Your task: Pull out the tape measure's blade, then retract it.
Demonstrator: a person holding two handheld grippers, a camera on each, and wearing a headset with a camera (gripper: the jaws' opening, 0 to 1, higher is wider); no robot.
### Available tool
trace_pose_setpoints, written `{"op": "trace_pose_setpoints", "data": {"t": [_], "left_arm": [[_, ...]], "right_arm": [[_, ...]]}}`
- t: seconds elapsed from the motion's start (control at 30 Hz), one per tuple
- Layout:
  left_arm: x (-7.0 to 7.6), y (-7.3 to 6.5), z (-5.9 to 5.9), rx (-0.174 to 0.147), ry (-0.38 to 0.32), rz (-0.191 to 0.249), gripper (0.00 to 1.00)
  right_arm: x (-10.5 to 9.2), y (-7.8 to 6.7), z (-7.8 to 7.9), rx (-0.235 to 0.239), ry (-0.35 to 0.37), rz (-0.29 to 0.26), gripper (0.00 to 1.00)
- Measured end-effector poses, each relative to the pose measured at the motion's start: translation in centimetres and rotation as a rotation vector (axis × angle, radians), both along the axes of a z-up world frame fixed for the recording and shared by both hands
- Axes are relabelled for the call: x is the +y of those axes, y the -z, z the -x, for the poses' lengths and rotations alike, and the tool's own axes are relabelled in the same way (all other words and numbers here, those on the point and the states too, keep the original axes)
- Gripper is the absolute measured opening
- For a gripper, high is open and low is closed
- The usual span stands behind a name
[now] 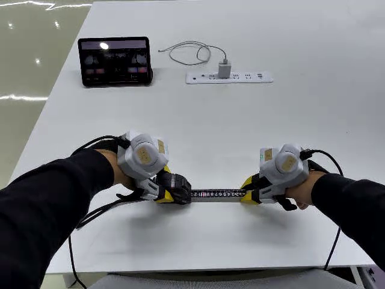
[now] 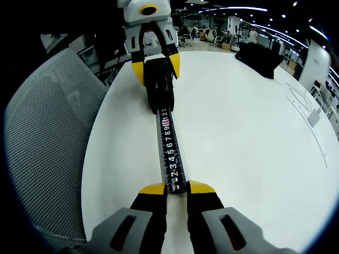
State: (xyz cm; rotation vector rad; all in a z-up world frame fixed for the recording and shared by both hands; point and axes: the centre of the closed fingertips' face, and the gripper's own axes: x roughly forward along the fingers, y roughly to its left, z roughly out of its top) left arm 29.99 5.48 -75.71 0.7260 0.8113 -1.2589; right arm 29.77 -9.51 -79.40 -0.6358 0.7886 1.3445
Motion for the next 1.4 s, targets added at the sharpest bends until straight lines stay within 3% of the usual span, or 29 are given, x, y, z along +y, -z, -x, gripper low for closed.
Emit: {"op": "trace_pose_setpoints", "data": {"t": [0.53,1.4], "left_arm": [[0.1,0.0,-0.1,0.008,-0.018,0.019,0.3],[-0.1,0.0,0.0,0.002,-0.003,0.007,0.3]], "right_arm": [[-1.2,-0.1,-0.3,-0.009,-0.011,0.025,0.08],[-2.7,0.1,-0.2,-0.015,-0.003,0.05,0.08]]}}
